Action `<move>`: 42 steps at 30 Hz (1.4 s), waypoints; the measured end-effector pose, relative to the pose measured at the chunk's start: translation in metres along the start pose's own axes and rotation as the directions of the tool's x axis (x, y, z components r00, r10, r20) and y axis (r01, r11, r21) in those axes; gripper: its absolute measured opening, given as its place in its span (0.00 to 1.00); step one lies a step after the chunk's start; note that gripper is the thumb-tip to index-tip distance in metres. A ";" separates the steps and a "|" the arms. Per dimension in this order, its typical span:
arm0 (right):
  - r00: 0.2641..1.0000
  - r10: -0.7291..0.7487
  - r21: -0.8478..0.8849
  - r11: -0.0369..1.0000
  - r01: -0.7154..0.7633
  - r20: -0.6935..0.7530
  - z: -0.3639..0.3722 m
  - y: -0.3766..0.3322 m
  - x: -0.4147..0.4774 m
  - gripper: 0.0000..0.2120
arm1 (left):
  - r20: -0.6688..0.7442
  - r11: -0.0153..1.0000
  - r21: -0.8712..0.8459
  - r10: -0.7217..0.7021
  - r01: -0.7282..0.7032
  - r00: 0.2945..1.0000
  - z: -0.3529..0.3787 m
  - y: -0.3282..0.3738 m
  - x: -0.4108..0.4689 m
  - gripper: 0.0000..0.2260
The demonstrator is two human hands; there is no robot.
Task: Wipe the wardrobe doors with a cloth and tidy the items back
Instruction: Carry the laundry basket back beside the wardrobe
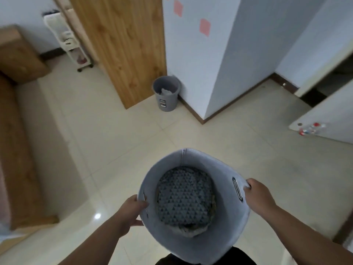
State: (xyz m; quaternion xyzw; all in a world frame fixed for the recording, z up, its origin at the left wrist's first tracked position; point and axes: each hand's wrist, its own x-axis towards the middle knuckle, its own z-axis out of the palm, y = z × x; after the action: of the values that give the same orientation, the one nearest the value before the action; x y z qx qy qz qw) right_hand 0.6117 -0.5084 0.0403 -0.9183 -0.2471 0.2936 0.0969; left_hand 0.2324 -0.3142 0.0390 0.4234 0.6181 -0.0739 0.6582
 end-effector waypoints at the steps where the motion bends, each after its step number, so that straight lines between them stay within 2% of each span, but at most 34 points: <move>1: 0.999 -0.026 -0.012 1.000 0.027 0.024 0.001 -0.016 0.008 0.09 | -0.019 1.000 -0.029 -0.011 0.011 1.000 -0.008 -0.002 0.000 0.13; 8: 0.963 -0.121 -0.033 0.991 0.133 0.241 0.010 -0.119 0.072 0.08 | -0.143 0.967 -0.251 -0.084 0.046 0.986 -0.055 0.003 0.000 0.22; 13: 0.902 -0.173 -0.042 0.978 0.206 0.396 0.017 -0.202 0.118 0.07 | -0.276 0.928 -0.370 -0.142 0.031 0.951 -0.084 0.021 0.004 0.21; 16: 0.874 -0.222 -0.018 0.967 0.255 0.432 0.023 -0.258 0.135 0.09 | -0.324 0.908 -0.419 -0.151 0.001 0.934 -0.103 0.026 0.005 0.16; 19: 0.858 -0.254 0.029 0.962 0.270 0.446 0.030 -0.314 0.143 0.11 | -0.389 0.872 -0.488 -0.183 -0.033 0.903 -0.126 0.027 0.008 0.11; 24: 0.840 -0.306 0.046 0.946 0.320 0.447 0.052 -0.407 0.156 0.06 | -0.413 0.813 -0.579 -0.222 -0.066 0.883 -0.175 0.030 0.026 0.11; 28: 0.852 -0.286 0.041 0.953 0.299 0.439 0.083 -0.477 0.167 0.05 | -0.395 0.780 -0.621 -0.221 -0.082 0.892 -0.234 0.037 0.060 0.13; 35: 0.898 -0.271 0.066 0.962 0.265 0.347 0.112 -0.585 0.174 0.06 | -0.357 0.781 -0.621 -0.197 -0.074 0.913 -0.347 0.077 0.093 0.14; 39: 0.918 -0.259 0.101 0.966 0.240 0.300 0.117 -0.632 0.186 0.05 | -0.376 0.786 -0.614 -0.209 -0.075 0.903 -0.399 0.104 0.101 0.12; 42: 0.915 -0.234 0.092 0.972 0.216 0.328 0.125 -0.668 0.206 0.06 | -0.414 0.793 -0.604 -0.226 -0.080 0.882 -0.440 0.126 0.112 0.12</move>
State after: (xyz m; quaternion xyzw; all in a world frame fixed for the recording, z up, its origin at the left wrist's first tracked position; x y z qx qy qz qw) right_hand 0.4178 0.1749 0.0537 -0.8170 -0.3562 0.4396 0.1110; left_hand 0.0055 0.0988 0.0538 0.1705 0.7645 0.2052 0.5868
